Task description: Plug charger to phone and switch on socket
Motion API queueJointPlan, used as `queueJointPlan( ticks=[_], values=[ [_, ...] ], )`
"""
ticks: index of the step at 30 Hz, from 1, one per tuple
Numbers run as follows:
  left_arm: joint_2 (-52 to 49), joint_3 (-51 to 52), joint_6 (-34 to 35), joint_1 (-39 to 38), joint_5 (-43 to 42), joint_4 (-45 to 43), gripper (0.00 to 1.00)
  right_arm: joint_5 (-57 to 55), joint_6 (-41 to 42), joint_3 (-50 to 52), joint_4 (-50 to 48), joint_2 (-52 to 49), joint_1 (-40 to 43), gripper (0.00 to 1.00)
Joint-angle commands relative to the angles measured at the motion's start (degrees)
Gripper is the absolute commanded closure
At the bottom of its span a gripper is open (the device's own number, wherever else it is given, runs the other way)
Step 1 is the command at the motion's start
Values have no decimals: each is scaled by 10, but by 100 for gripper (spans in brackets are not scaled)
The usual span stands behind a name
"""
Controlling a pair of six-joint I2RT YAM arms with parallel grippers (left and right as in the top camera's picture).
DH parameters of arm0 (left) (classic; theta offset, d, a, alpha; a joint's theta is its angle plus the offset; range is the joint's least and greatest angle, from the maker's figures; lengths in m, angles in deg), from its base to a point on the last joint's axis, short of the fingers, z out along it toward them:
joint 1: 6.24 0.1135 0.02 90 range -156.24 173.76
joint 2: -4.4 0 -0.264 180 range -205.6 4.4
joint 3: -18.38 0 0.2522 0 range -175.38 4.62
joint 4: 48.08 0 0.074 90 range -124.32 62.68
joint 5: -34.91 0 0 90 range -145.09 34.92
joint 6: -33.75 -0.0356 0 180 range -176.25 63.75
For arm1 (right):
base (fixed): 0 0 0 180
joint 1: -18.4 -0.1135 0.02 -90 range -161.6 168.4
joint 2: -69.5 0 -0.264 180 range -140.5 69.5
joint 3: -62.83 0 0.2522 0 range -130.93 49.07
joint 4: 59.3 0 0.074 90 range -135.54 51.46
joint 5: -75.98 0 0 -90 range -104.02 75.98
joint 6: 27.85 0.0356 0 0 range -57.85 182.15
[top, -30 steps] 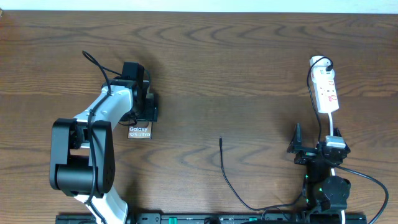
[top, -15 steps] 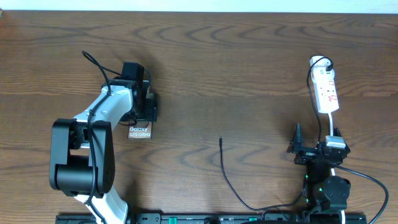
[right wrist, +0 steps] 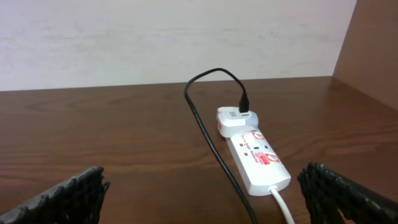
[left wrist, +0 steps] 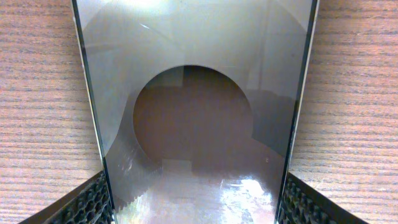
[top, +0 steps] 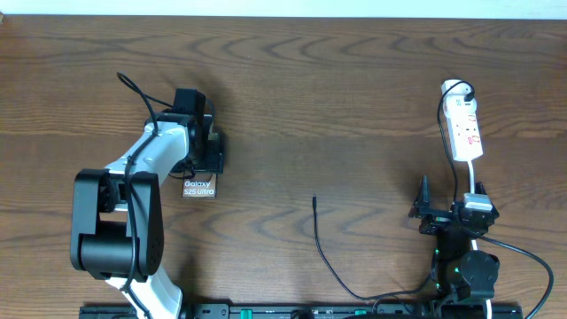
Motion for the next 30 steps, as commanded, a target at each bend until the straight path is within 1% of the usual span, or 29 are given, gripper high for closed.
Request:
queueJointPlan(
  ticks=[1,4,6,9,14,18,21,24,27,29,30],
  values=[
    [-11,20,9,1,-8,2,34,1,-8,1,2,4,7,1],
    [-11,20,9,1,-8,2,35,1,-8,1,2,4,7,1],
    [-11,20,9,1,-8,2,38,1,-8,1,2,4,7,1],
    [-11,20,9,1,-8,2,40,1,-8,1,2,4,7,1],
    [-11,20,9,1,-8,2,46,1,-8,1,2,4,7,1],
    [-11,20,9,1,-8,2,54,1,-8,1,2,4,7,1],
    [-11,20,9,1,-8,2,63,1,-8,1,2,4,7,1],
    [-11,20,9,1,-8,2,68,1,-8,1,2,4,7,1],
    [-11,20,9,1,-8,2,74,1,-8,1,2,4,7,1],
    [-11,20,9,1,-8,2,80,1,-8,1,2,4,7,1],
    [-11,20,9,1,-8,2,81,1,-8,1,2,4,7,1]
  ],
)
